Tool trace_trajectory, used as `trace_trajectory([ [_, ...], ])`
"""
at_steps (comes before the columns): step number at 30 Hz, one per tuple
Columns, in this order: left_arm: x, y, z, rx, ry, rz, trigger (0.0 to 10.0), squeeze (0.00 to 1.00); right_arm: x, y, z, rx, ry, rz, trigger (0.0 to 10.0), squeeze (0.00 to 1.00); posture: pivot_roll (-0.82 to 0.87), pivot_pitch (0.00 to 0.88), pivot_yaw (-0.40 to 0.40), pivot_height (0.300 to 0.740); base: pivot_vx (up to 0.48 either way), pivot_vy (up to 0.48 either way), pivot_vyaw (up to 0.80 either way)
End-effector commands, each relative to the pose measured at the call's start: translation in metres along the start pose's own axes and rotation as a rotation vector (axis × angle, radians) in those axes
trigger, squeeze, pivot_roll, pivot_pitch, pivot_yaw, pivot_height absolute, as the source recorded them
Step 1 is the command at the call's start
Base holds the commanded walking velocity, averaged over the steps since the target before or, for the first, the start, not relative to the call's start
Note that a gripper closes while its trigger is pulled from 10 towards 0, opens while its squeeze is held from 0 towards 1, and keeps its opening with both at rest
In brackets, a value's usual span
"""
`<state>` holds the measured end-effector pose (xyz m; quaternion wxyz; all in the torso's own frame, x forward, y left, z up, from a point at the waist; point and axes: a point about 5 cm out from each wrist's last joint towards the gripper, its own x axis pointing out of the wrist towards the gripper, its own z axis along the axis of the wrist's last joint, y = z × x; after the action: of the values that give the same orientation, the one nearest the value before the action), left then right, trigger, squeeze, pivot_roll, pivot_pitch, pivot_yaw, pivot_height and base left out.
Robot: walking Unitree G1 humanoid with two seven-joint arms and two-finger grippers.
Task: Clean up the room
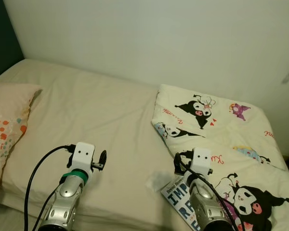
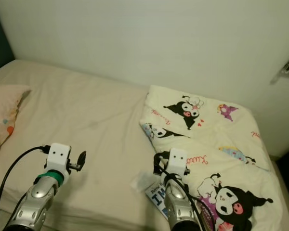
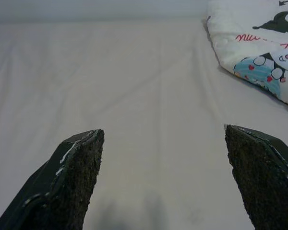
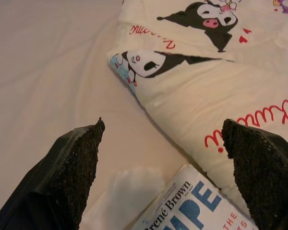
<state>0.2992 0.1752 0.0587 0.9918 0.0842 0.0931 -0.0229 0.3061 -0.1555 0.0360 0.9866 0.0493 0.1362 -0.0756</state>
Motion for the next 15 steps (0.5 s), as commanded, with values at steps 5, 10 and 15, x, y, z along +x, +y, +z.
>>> trace_trajectory([
  [5, -0.0028, -0.0009, -0.0085, -0.009, 0.038, 0.003, 10.0, 0.00, -0.0009, -0.0025, -0.0054, 0.007, 0.029, -0.002, 10.0, 0.00, 0.12, 0.000, -0.031, 0.650, 0.000, 0.000, 0.00],
  [10, -0.0051, -0.0009, -0.0110, -0.012, 0.046, 0.007, 10.0, 0.00, -0.0020, -0.0018, -0.0070, -0.005, 0.036, 0.010, 10.0, 0.00, 0.12, 0.000, -0.036, 0.640, 0.000, 0.000, 0.00],
  [15, -0.0058, -0.0012, -0.0115, -0.013, 0.049, 0.008, 10.0, 0.00, -0.0022, -0.0017, -0.0078, -0.010, 0.041, 0.013, 10.0, 0.00, 0.12, 0.000, -0.036, 0.640, 0.000, 0.000, 0.00],
])
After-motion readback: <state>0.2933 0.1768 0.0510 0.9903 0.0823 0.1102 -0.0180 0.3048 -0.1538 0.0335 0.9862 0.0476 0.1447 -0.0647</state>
